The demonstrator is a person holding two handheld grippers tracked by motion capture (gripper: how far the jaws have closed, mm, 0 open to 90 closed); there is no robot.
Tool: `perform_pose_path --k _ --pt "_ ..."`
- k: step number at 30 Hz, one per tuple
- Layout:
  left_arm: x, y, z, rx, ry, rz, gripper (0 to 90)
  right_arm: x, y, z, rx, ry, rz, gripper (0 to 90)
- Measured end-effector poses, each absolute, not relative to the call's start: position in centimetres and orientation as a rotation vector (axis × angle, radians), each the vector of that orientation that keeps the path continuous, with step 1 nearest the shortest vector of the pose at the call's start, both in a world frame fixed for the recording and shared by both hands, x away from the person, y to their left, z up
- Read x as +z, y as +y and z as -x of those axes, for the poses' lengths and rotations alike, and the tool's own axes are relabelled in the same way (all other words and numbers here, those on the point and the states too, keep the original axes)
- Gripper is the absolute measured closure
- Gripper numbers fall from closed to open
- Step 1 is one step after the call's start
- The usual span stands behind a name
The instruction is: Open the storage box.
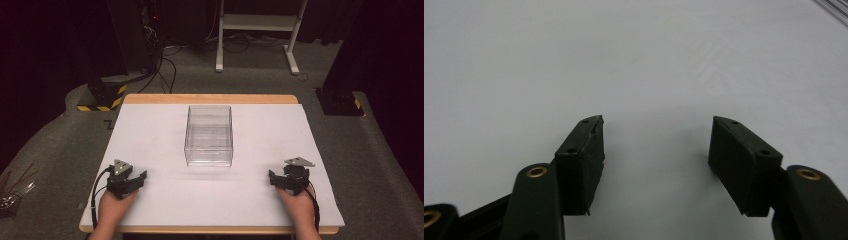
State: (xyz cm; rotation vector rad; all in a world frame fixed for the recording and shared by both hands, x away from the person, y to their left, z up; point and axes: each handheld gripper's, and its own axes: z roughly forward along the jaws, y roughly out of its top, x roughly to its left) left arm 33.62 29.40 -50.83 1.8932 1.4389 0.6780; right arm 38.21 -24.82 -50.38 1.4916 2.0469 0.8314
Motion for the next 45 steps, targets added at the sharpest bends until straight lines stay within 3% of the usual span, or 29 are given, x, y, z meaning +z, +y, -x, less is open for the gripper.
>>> perform_pose_path --k 10,16,30,45 --pt "-50.8 29.4 -33.6 0.671 1.443 -1.888 39.0 -50.3 -24.8 -38.2 0.820 2.048 -1.489 15.2" --pt "-50.8 29.4 -33.7 0.670 1.444 -1.888 39.0 -49.5 -24.6 -37.2 0.888 2.037 -1.431 32.0" --pt "-50.7 29.5 -33.7 0.658 1.450 -1.882 40.5 -48.6 -22.7 -35.4 1.001 2.060 -1.307 44.7" --pt "-50.0 27.3 -33.4 0.621 1.340 -1.910 45.7 -49.0 -19.7 -34.6 1.042 2.137 -1.212 43.6"
